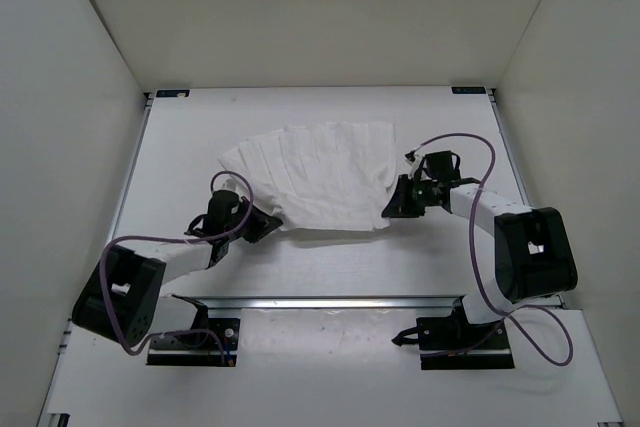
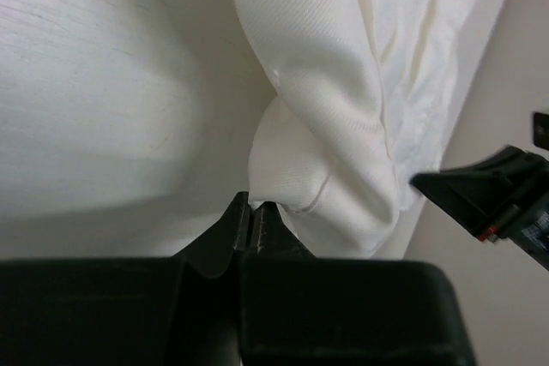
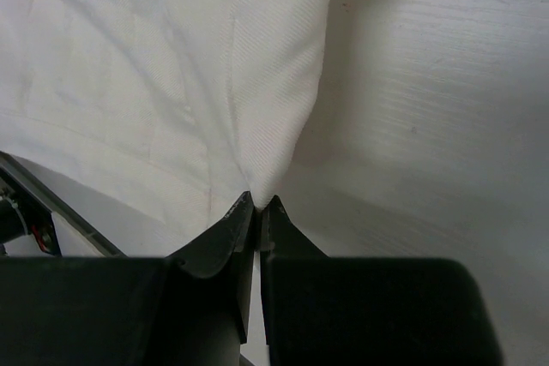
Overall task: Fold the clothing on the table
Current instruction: Flatten the skirt out
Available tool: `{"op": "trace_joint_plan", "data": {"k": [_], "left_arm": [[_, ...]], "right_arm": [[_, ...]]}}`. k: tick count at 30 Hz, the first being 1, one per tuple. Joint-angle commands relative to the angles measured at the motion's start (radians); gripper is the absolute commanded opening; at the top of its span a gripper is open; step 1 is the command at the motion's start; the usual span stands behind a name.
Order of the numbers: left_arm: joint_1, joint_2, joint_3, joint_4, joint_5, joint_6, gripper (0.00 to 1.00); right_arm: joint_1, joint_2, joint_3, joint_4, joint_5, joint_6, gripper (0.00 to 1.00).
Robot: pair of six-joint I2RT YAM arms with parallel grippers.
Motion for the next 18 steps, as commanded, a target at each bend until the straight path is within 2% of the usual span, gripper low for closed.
{"op": "trace_joint_plan", "data": {"k": [1, 4, 9, 12, 13, 14, 16, 18], "left_arm": [[0.067, -0.125, -0.042, 0.001, 0.105, 0.048, 0.00], [0.116, -0.193, -0.079, -0.059, 0.197, 0.086, 0.00], [0.058, -0.219, -0.051, -0.233, 0.305, 0.196, 0.01], [0.080, -0.220, -0.051, -0.268, 0.370, 0.236, 0.24], [0.088, -0.234, -0.051, -0.310, 0.381, 0.248, 0.37], [0.097, -0.246, -0.051, -0.332, 0.372, 0.264, 0.45], [0.098, -0.269, -0.022, -0.382, 0.374, 0.279, 0.72], [0.102, -0.288, -0.030, -0.386, 0.421, 0.266, 0.86]], "right_arm": [[-0.014, -0.033, 0.012, 0.029, 0.032, 0.008, 0.00], [-0.048, -0.060, -0.004, 0.033, 0.043, 0.011, 0.00], [-0.051, -0.093, -0.019, 0.088, 0.003, 0.039, 0.00], [-0.002, -0.096, -0.027, 0.108, 0.014, 0.057, 0.00], [0.030, -0.097, -0.027, 0.109, 0.017, 0.056, 0.00], [0.038, -0.091, -0.033, 0.106, 0.018, 0.057, 0.00], [0.057, -0.077, -0.033, 0.103, 0.014, 0.071, 0.00], [0.067, -0.083, -0.036, 0.112, 0.015, 0.077, 0.00]]}}
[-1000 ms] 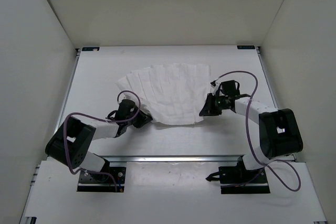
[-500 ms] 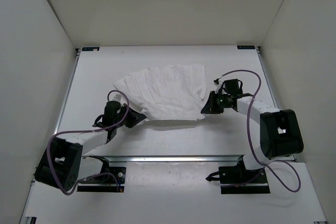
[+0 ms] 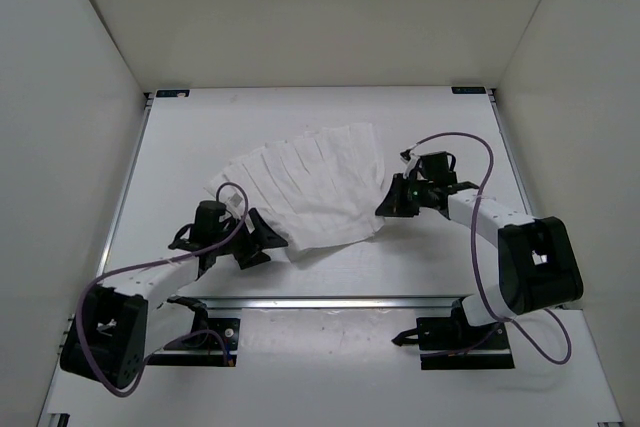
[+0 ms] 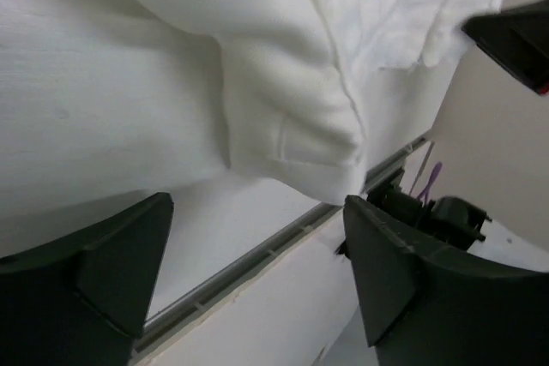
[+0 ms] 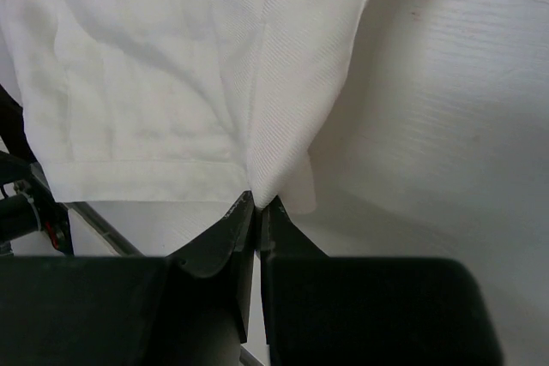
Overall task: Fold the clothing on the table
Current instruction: Flatten the skirt out
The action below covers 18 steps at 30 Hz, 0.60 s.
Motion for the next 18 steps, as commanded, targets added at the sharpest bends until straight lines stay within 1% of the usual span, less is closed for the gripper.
{"op": "trace_joint_plan", "data": {"k": [1, 2, 3, 4, 6, 7, 9, 10, 11, 13, 16, 17, 18], "left_arm": [[0.012, -0.081, 0.026, -0.042, 0.070, 0.008, 0.93], [0.022, -0.117, 0.005, -0.013, 0.073, -0.030, 0.97], [0.029, -0.140, -0.032, 0.033, 0.066, -0.077, 0.98], [0.027, -0.149, -0.070, 0.079, 0.056, -0.107, 0.99], [0.000, -0.155, -0.089, 0.151, 0.040, -0.179, 0.98], [-0.025, -0.154, -0.086, 0.159, 0.006, -0.191, 0.98], [-0.066, -0.142, -0.049, 0.121, -0.057, -0.165, 0.97], [-0.085, -0.122, -0.020, 0.069, -0.107, -0.151, 0.96], [-0.105, -0.108, 0.003, 0.050, -0.123, -0.130, 0.94], [-0.122, -0.050, 0.018, 0.049, -0.163, -0.118, 0.89], [-0.161, -0.016, 0.011, 0.067, -0.230, -0.150, 0.78], [-0.168, -0.016, 0.026, 0.055, -0.235, -0.154, 0.69], [-0.166, 0.001, 0.035, 0.049, -0.265, -0.157, 0.55]], "right_arm": [[0.032, -0.025, -0.007, 0.048, 0.014, 0.016, 0.01], [0.038, -0.030, -0.004, 0.040, 0.025, 0.015, 0.01], [0.049, -0.036, -0.011, 0.043, 0.025, 0.016, 0.00], [0.050, -0.036, -0.017, 0.048, 0.022, 0.018, 0.00], [0.057, -0.036, -0.016, 0.042, 0.019, 0.013, 0.00], [0.061, -0.041, -0.016, 0.049, 0.018, 0.009, 0.00], [0.067, -0.027, -0.017, 0.043, 0.008, 0.012, 0.00], [0.072, -0.030, -0.019, 0.051, -0.001, 0.010, 0.00], [0.076, -0.021, -0.014, 0.049, -0.001, 0.007, 0.01], [0.095, -0.019, -0.007, 0.054, -0.005, 0.007, 0.00], [0.109, -0.010, 0.010, 0.037, 0.005, -0.010, 0.00], [0.101, -0.007, 0.012, 0.031, 0.001, -0.017, 0.00], [0.110, -0.007, 0.013, 0.028, 0.004, -0.020, 0.00]]}}
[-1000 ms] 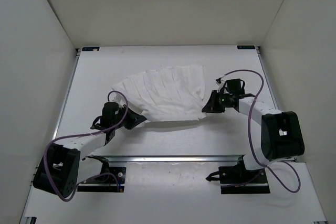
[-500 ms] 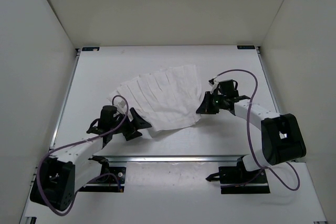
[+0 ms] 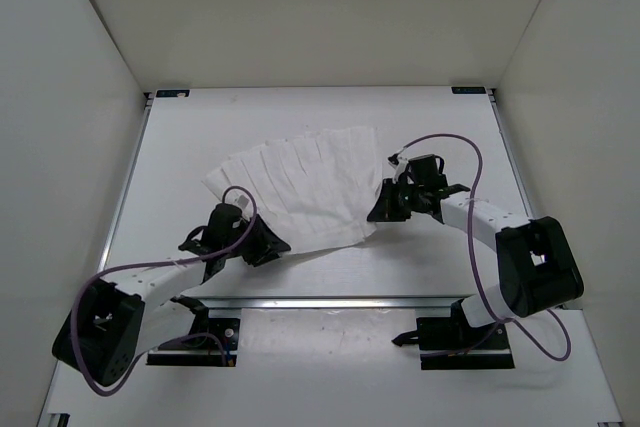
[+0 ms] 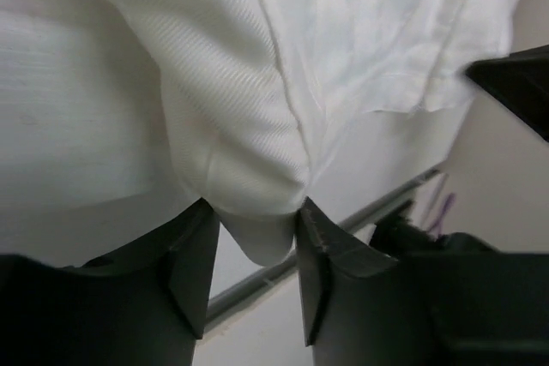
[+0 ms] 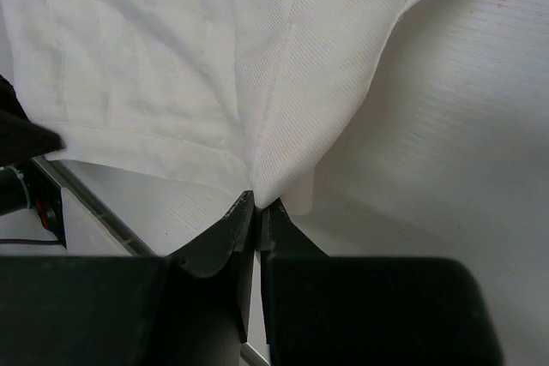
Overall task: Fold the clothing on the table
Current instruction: Flatten the skirt out
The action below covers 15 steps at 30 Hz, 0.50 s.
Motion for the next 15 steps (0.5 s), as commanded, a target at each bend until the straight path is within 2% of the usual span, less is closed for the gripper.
{"op": "trace_joint_plan", "data": {"k": [1, 3, 5, 6, 15], "left_arm": [[-0.024, 0.019, 0.052, -0.037, -0.128, -0.002, 0.47], [-0.017, 0.008, 0.078, -0.108, -0.173, 0.006, 0.20], [-0.004, -0.019, 0.077, -0.144, -0.211, 0.003, 0.02], [0.007, -0.036, 0.072, -0.157, -0.216, 0.001, 0.00], [0.116, -0.266, -0.044, -0.266, -0.159, 0.001, 0.00]], "right_arm": [[0.006, -0.006, 0.022, 0.021, 0.001, -0.017, 0.00], [-0.005, -0.002, 0.006, 0.023, -0.011, -0.017, 0.00], [-0.012, -0.013, 0.011, 0.031, -0.012, -0.016, 0.00], [-0.012, -0.015, 0.006, 0.034, -0.005, -0.005, 0.00], [-0.045, -0.007, -0.003, 0.064, -0.050, -0.007, 0.01]]}}
